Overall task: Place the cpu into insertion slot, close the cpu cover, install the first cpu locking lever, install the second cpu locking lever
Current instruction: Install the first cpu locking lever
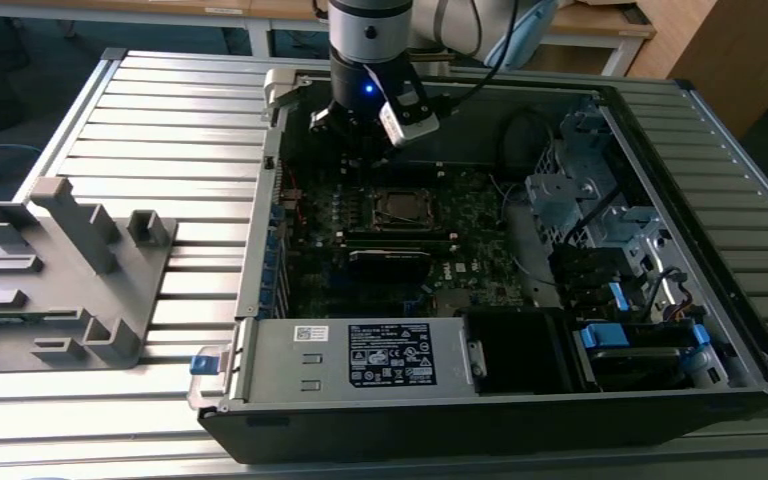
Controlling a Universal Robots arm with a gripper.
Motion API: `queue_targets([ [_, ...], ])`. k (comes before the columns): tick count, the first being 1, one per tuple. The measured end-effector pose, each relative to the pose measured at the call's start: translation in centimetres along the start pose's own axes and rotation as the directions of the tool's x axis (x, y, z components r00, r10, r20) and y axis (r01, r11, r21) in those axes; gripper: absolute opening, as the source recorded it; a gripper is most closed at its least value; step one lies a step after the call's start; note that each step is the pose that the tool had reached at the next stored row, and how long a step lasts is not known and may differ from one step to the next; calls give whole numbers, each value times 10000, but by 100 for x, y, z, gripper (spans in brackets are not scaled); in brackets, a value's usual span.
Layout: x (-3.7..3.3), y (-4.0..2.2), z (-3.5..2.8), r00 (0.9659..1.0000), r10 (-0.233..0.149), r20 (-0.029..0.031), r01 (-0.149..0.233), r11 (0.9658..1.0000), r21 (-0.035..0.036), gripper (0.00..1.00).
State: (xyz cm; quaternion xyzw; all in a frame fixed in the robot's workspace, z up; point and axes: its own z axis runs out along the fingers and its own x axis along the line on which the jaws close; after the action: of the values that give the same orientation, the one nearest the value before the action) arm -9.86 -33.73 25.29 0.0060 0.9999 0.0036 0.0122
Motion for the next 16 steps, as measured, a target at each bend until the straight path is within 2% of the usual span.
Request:
queue_targets([
  [2, 0, 0, -1, 10000, 0, -17, 0, 10000, 1, 11],
  [4, 0, 0, -1, 9999, 1, -104, -1, 10000, 5, 11],
  [6, 0, 0, 2, 9998, 2, -216, -2, 10000, 4, 11],
  [10, 0, 0, 7, 9994, 2, -339, -2, 10000, 6, 11],
  [13, 1, 0, 10, 9992, 4, -391, -4, 10000, 8, 11],
  [16, 1, 0, 12, 9992, 3, -393, -2, 10000, 8, 11],
])
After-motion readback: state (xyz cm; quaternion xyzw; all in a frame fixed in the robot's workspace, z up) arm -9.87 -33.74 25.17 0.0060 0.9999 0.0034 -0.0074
